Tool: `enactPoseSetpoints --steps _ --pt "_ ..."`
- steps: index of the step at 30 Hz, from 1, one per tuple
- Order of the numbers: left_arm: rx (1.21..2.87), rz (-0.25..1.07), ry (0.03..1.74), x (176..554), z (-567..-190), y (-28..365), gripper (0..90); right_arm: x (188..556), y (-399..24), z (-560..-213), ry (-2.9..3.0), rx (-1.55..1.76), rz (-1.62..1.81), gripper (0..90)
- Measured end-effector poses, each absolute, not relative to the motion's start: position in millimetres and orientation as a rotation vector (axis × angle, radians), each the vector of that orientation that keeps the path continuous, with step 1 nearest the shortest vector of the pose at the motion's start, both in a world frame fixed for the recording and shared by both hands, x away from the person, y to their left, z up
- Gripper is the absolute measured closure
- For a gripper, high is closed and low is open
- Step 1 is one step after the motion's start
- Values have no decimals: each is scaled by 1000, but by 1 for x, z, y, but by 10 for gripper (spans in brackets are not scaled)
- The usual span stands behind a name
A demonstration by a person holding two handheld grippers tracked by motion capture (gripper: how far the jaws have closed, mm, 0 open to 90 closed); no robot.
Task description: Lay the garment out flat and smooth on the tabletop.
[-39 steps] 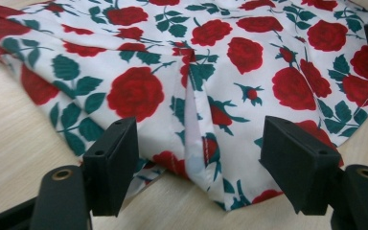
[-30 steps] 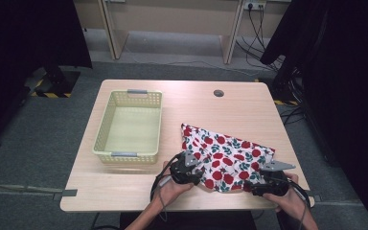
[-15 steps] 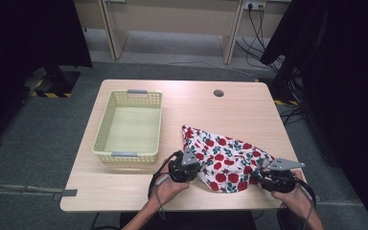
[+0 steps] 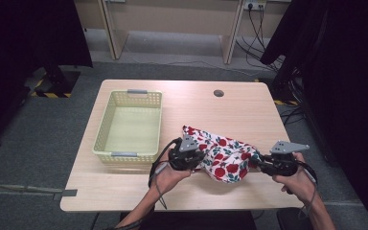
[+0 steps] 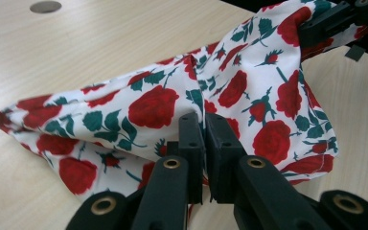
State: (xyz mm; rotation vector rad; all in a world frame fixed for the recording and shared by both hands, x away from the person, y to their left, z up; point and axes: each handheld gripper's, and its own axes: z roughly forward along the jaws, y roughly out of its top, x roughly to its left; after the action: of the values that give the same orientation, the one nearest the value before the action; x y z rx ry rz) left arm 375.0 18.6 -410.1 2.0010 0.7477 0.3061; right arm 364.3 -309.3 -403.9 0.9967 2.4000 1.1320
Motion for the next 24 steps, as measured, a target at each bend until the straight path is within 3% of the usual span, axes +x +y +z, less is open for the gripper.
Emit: enactPoseSetpoints --steps 15,24 --pt "1982 317 747 394 -391 11 868 379 -316 -390 2434 999 1145 762" --pt "1972 313 738 395 -384 7 871 376 -317 -400 2481 1008 1093 724"
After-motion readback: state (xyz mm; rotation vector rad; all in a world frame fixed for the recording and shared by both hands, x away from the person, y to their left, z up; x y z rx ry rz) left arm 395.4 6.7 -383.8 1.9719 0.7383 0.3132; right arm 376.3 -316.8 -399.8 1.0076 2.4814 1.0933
